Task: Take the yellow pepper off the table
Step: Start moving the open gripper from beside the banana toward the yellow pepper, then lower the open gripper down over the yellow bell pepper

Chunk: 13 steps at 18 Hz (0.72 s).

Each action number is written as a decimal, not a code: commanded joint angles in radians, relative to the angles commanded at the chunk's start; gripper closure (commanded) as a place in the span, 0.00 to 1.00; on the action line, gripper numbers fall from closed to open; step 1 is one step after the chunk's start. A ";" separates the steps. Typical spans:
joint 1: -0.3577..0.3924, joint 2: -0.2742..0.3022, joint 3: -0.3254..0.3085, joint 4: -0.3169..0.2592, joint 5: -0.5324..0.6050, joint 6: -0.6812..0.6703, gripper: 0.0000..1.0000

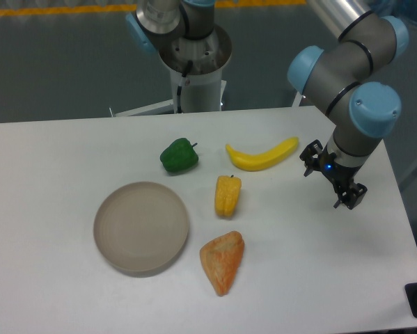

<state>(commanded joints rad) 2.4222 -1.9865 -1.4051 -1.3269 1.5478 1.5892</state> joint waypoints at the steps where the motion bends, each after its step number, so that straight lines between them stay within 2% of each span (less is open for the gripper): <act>1: 0.000 0.000 -0.002 0.000 0.000 0.000 0.00; 7: -0.002 0.012 0.006 -0.006 0.003 -0.024 0.00; 13: -0.075 0.040 -0.020 -0.017 0.003 -0.247 0.00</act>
<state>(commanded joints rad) 2.3471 -1.9467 -1.4250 -1.3438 1.5509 1.3426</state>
